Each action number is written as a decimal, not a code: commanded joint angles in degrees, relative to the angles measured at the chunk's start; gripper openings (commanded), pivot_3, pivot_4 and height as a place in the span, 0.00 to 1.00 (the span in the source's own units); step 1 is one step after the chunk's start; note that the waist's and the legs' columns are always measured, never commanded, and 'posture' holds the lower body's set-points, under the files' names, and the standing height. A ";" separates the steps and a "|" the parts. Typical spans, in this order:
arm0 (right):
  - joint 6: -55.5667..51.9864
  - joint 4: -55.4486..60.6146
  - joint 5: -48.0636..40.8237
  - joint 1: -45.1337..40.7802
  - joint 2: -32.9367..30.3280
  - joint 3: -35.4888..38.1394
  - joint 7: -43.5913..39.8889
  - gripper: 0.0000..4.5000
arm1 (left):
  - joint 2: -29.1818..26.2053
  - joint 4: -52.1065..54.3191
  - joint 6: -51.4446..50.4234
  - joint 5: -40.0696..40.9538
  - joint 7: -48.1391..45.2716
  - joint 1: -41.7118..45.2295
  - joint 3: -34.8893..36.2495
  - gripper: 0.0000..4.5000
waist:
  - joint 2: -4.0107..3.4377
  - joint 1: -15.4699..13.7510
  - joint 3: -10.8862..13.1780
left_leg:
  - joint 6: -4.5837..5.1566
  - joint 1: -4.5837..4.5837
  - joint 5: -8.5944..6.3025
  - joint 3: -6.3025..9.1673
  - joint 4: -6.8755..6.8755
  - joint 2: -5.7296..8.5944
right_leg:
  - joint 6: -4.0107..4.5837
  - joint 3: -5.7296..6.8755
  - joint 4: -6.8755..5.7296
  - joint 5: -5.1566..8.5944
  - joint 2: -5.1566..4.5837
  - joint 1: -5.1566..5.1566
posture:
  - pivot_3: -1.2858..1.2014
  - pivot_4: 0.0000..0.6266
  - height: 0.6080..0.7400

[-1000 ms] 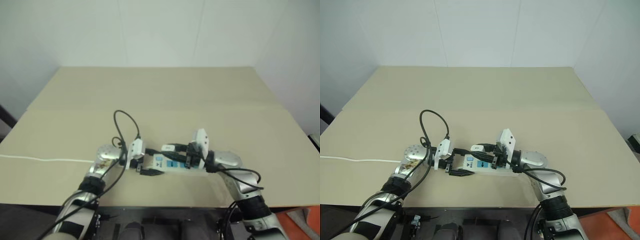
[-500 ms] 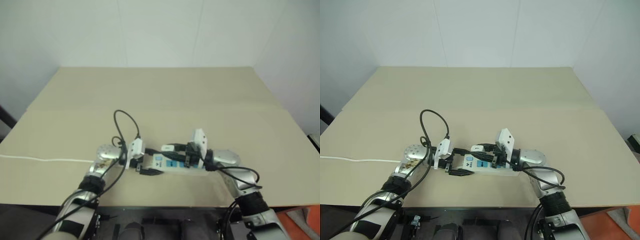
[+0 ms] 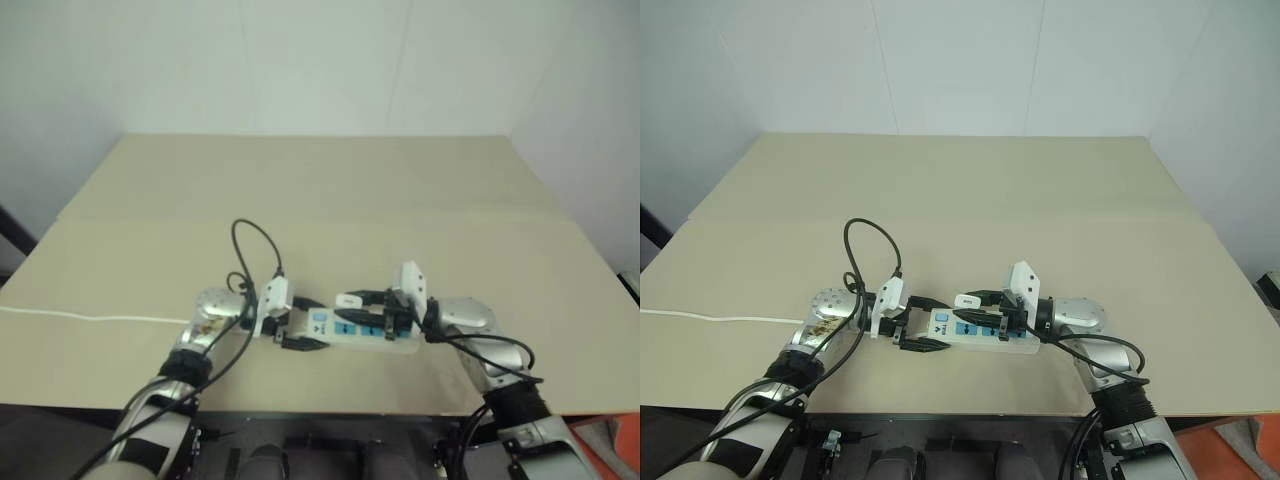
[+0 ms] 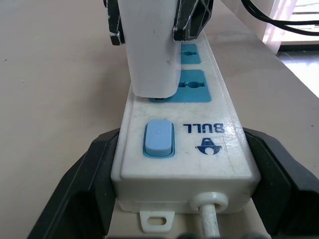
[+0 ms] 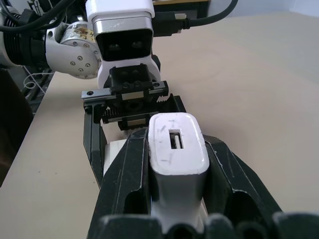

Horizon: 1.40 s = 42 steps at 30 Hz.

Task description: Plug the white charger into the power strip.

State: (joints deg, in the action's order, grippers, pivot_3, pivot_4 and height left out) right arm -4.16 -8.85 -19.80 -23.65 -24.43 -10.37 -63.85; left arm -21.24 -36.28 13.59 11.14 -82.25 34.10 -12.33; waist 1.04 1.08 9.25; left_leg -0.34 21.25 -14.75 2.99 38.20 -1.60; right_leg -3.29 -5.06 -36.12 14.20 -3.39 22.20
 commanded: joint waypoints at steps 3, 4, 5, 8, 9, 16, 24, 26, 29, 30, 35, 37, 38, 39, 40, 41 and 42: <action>-0.87 -7.79 4.60 0.66 -4.33 0.09 -0.12 0.26 | -3.09 -0.09 0.07 -1.38 -0.98 0.13 0.29 0.73 | 0.03 0.02 -0.02 | 0.00 -0.01 0.00 0.00 0.00 0.00 | 0.00 0.00 -0.01 0.00 0.00 0.00 | 0.52 0.24 1.00; -0.85 -7.83 4.67 0.05 -3.91 -0.36 -0.12 0.26 | -3.12 -0.04 0.02 -1.37 -0.98 0.12 0.27 0.73 | 0.03 0.05 -0.02 | 0.00 -0.01 0.00 0.00 0.00 0.00 | 0.00 0.00 0.00 0.00 0.00 -0.01 | 0.52 0.24 1.00; -0.82 -7.95 4.75 -0.52 -3.56 -0.80 -0.19 0.26 | -3.12 -0.03 -0.03 -1.37 -0.96 0.13 0.25 0.73 | 0.03 0.12 -0.02 | 0.00 -0.02 0.00 0.00 0.00 0.00 | 0.00 0.00 -0.01 0.00 0.00 -0.01 | 0.52 0.24 1.00; -0.37 -7.91 5.66 -2.39 -2.75 -3.22 -1.03 0.26 | -3.03 -0.06 -0.03 -1.42 -0.79 0.23 0.07 0.73 | 0.04 0.30 -0.03 | 0.00 -0.05 0.00 0.00 0.00 -0.01 | 0.01 -0.01 -0.04 0.00 0.01 -0.01 | 0.52 0.24 1.00; -0.95 -7.40 5.56 -3.08 -2.33 -4.10 -1.48 0.26 | -2.94 0.10 -0.10 -1.38 -0.72 0.21 0.00 0.73 | 0.04 0.35 -0.02 | 0.00 -0.07 0.00 0.00 0.00 -0.01 | 0.01 -0.01 -0.06 0.00 0.02 -0.01 | 0.52 0.24 1.00; -0.98 -8.58 6.06 -5.16 -1.25 -6.10 -2.03 0.26 | -2.52 0.92 -0.45 -1.19 -0.32 -0.20 -0.25 0.73 | 0.04 1.28 -0.03 | 0.00 -0.09 0.00 0.00 0.00 -0.06 | 0.01 -0.01 -0.09 -0.01 0.07 -0.01 | 0.52 0.24 1.00; 0.28 -12.95 6.62 -1.08 -5.48 -3.58 -2.05 0.26 | -3.01 0.65 -0.02 -1.44 0.24 -0.31 -0.06 0.73 | 0.06 1.25 -0.07 | 0.00 -0.12 0.00 0.01 0.00 -0.07 | 0.02 -0.02 -0.08 -0.01 0.07 -0.05 | 0.52 0.24 1.00; 0.56 -13.11 6.50 0.13 -6.16 -3.19 -2.11 0.26 | -3.08 0.59 0.04 -1.44 0.38 -0.32 -0.05 0.73 | 0.07 1.15 -0.09 | 0.00 -0.11 0.00 0.00 0.00 -0.06 | 0.02 -0.01 -0.06 -0.01 0.06 -0.07 | 0.52 0.24 1.00; 1.01 -13.50 6.48 1.32 -6.68 -3.11 -1.99 0.26 | -3.21 0.48 0.16 -1.43 0.47 -0.34 -0.01 0.73 | 0.11 0.87 -0.12 | 0.00 -0.11 0.00 0.01 0.00 -0.06 | 0.01 -0.01 -0.02 -0.01 0.05 -0.09 | 0.52 0.24 1.00; 1.25 -13.60 6.52 1.50 -6.77 -3.22 -1.95 0.26 | -3.25 0.45 0.19 -1.43 0.47 -0.35 -0.01 0.73 | 0.12 0.81 -0.14 | 0.00 -0.11 0.00 0.01 0.00 -0.06 | 0.01 0.00 -0.01 -0.01 0.05 -0.10 | 0.52 0.24 1.00; 0.93 -13.78 6.46 0.11 -5.70 -4.11 -1.50 0.26 | -3.34 0.05 0.54 -1.47 0.58 -0.15 -0.21 0.73 | 0.20 0.68 -0.22 | 0.00 -0.11 0.00 0.00 -0.01 -0.06 | 0.01 0.00 0.02 -0.01 0.05 -0.11 | 0.52 0.24 1.00; 0.99 -13.82 6.58 -0.42 -5.35 -4.55 -1.68 0.26 | -3.26 -0.07 0.73 -1.50 0.63 -0.06 -0.26 0.73 | 0.20 0.69 -0.22 | 0.00 -0.11 0.00 0.00 -0.01 -0.06 | 0.01 0.00 0.02 -0.01 0.05 -0.10 | 0.52 0.24 1.00; 0.82 -13.60 6.50 -0.51 -5.29 -4.79 -1.92 0.26 | -3.21 -0.12 0.78 -1.49 0.66 -0.04 -0.27 0.73 | 0.20 0.70 -0.23 | 0.00 -0.11 0.00 0.00 -0.01 -0.06 | 0.01 0.00 0.02 -0.01 0.05 -0.10 | 0.52 0.24 1.00; 0.68 -13.31 6.48 -0.58 -5.26 -5.11 -2.23 0.26 | -3.18 -0.14 0.82 -1.48 0.69 -0.03 -0.27 0.73 | 0.20 0.70 -0.23 | 0.00 -0.12 0.00 0.00 -0.01 -0.06 | 0.01 0.00 0.01 -0.01 0.05 -0.10 | 0.52 0.24 1.00; 0.53 -13.08 6.55 -0.63 -5.26 -5.46 -2.48 0.26 | -3.17 -0.12 0.86 -1.47 0.71 -0.06 -0.27 0.73 | 0.20 0.71 -0.23 | 0.00 -0.12 0.00 0.00 -0.01 -0.06 | 0.01 0.00 0.01 -0.01 0.05 -0.10 | 0.52 0.24 1.00; 0.33 -12.87 6.65 -0.69 -5.21 -5.83 -2.68 0.26 | -3.17 -0.10 0.90 -1.45 0.74 -0.11 -0.24 0.73 | 0.20 0.71 -0.23 | 0.00 -0.12 0.00 0.00 -0.01 -0.06 | 0.01 0.00 0.01 -0.01 0.05 -0.10 | 0.52 0.24 1.00; 0.21 -12.77 6.72 -0.73 -5.18 -6.06 -2.80 0.26 | -3.16 -0.09 0.93 -1.43 0.77 -0.14 -0.23 0.73 | 0.20 0.72 -0.23 | 0.00 -0.12 0.00 0.00 -0.01 -0.06 | 0.01 0.00 0.01 -0.01 0.05 -0.10 | 0.52 0.24 1.00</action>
State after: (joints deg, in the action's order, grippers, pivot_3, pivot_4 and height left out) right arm -0.14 -14.65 -19.17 -27.67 -26.18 -14.83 -67.02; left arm -22.41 -35.97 13.47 11.12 -81.53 34.15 -13.21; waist 1.23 1.80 9.02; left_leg -0.34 21.13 -14.75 2.99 38.18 -1.67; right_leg -3.28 -5.07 -36.11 14.20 -3.33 22.09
